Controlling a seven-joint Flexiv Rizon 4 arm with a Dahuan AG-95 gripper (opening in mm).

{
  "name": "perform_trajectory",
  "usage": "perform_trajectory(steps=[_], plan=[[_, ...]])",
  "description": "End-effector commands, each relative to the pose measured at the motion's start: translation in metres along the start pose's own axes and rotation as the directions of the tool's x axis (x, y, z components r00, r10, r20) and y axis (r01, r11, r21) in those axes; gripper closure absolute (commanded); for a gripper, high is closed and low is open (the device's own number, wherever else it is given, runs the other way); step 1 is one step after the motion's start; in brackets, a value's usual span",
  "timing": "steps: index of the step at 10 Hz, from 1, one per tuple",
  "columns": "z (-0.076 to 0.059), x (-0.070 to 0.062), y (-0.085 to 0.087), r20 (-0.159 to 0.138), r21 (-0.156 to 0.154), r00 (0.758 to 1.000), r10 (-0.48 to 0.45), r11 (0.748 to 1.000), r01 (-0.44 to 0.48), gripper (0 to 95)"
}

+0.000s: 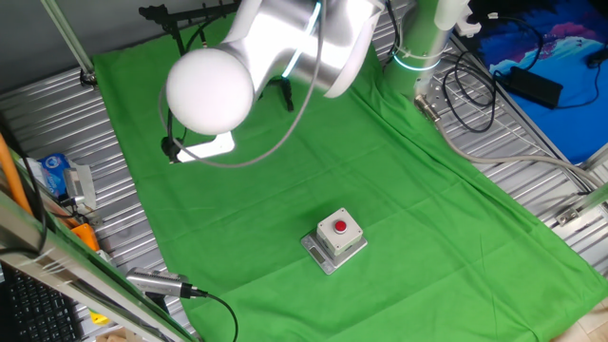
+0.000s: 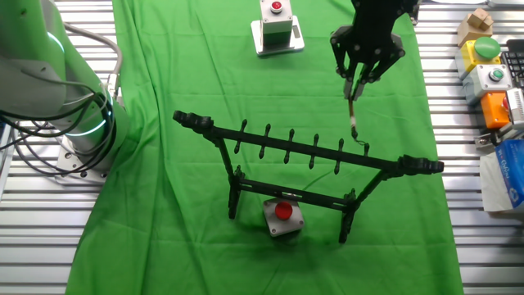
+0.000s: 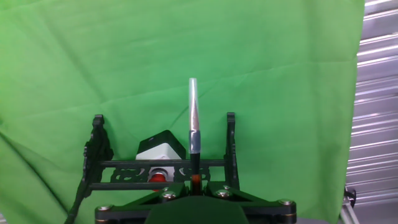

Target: Place the brush on the pen rack

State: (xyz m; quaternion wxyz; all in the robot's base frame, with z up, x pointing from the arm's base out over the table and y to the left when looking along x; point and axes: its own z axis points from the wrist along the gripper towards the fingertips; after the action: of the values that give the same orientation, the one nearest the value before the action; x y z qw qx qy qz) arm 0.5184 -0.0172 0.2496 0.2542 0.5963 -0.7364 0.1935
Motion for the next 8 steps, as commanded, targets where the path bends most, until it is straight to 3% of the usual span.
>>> perform_trajectory(steps=[1,8], plan=[[0.0034,0.0031,0.0006,0.005,0.009,1.000,-0.003,1.000,0.003,95.0],[0.0093,0.0105,0.0002,0.014,0.017,1.000,-0.008,1.000,0.008,95.0]])
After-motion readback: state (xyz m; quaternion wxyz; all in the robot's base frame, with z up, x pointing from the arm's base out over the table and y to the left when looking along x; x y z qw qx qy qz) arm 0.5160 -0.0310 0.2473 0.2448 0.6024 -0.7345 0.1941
